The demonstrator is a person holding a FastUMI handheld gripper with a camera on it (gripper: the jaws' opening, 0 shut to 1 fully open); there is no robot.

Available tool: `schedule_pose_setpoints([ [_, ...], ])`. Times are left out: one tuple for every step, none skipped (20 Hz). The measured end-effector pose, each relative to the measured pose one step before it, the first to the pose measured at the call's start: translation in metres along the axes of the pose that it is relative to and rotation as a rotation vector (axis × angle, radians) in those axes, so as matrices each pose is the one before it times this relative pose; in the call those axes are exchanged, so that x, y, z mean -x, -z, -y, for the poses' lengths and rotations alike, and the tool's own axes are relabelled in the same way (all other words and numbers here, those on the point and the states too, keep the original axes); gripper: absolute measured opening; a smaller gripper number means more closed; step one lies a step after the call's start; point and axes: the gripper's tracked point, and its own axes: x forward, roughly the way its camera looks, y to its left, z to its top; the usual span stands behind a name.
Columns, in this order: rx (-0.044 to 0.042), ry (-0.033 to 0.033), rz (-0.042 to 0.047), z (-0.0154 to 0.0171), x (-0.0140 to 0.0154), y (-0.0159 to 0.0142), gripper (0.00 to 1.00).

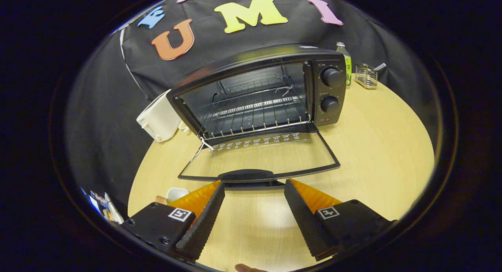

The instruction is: Open the toaster oven, put the food inside, and close the toaster oven door.

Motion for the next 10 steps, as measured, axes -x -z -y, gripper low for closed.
schedule_pose_setpoints([
  [-0.00166, 0.01110, -0.01387, 0.00366, -0.00454, 0.00077, 1.00],
  [-0.01457, 0.01230, -0.00568, 0.00458, -0.00467, 0.00058, 1.00],
  [-0.01673, -0.00465, -0.01136, 0.00168, -0.00362, 0.00139, 1.00],
  [-0.02107, -0.00953, -0.02082, -0.00078, -0.00731, 0.00535, 1.00],
  [-0.01703, -0.00494, -0.01409, 0.00102, -0.00172, 0.00223, 1.00],
  [-0.01190, -0.00160, -0.01223, 0.00041, -0.00001, 0.00195, 1.00],
  [-0.00325, -0.00083, -0.01072, 0.00078, 0.00048, 0.00127, 1.00],
  [-0.00117, -0.00639, -0.00831, -0.00142, 0.00215, 0.00176, 1.00],
  [0.00013, -0.01613, -0.01007, -0.00448, 0.00339, -0.00002, 1.00],
  [0.00230, -0.02830, -0.01511, -0.00736, 0.00432, 0.00290, 1.00],
])
